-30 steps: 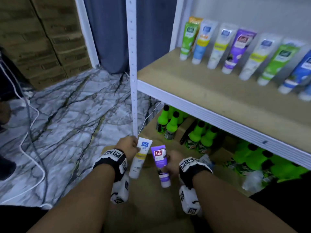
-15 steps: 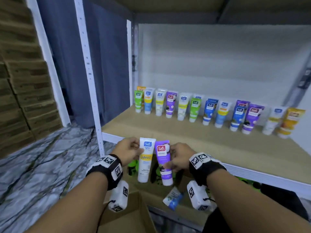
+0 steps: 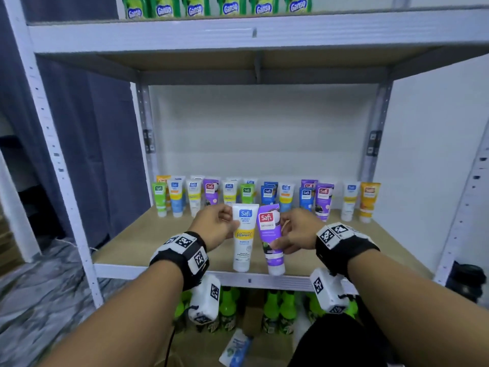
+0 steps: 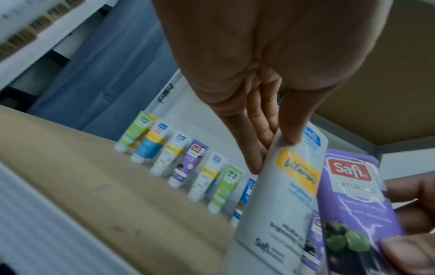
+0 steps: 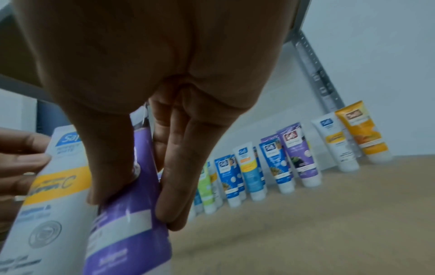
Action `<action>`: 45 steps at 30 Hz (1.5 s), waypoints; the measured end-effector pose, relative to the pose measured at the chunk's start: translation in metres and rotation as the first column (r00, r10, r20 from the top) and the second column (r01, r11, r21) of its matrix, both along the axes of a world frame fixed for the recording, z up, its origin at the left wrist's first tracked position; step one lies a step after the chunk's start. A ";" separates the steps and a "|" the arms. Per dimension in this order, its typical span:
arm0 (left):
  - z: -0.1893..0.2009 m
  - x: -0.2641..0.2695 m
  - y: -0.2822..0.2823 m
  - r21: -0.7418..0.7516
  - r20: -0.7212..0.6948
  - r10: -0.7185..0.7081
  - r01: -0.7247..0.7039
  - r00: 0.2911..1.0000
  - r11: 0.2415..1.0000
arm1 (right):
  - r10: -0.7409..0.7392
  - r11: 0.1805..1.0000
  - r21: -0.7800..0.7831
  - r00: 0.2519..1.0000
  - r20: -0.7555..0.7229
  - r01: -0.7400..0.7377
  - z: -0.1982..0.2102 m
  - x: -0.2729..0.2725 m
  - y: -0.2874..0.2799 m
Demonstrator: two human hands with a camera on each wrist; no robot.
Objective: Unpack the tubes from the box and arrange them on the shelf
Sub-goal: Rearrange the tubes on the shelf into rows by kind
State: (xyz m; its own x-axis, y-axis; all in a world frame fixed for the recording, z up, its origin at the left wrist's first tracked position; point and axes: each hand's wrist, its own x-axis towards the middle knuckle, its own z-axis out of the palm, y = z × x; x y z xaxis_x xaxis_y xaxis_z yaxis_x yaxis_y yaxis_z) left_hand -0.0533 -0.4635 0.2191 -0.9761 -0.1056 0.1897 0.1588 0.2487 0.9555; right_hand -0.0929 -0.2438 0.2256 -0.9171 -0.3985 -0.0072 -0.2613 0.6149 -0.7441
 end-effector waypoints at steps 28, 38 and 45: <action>-0.016 -0.159 0.230 -0.383 0.053 -0.185 0.191 0.981 0.904 | -0.602 0.791 0.060 0.792 -0.104 0.609 -0.032 -0.075 0.188; -0.036 -0.229 0.290 -0.373 0.000 -0.114 0.105 0.994 0.922 | -0.758 0.651 -0.047 0.647 -0.077 0.758 -0.056 -0.146 0.228; -0.037 -0.260 0.309 -0.437 -0.014 -0.055 0.043 0.998 0.898 | -0.766 0.631 0.020 0.627 -0.143 0.775 -0.056 -0.180 0.240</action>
State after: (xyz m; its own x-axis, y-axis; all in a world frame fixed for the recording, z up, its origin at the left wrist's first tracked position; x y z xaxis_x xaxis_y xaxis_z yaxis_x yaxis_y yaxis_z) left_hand -0.3128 -0.1542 0.1821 -0.9722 0.0412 0.2306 0.2042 0.6312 0.7482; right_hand -0.2730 -0.0040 0.1699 -0.8848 0.4515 0.1157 0.2572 0.6799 -0.6867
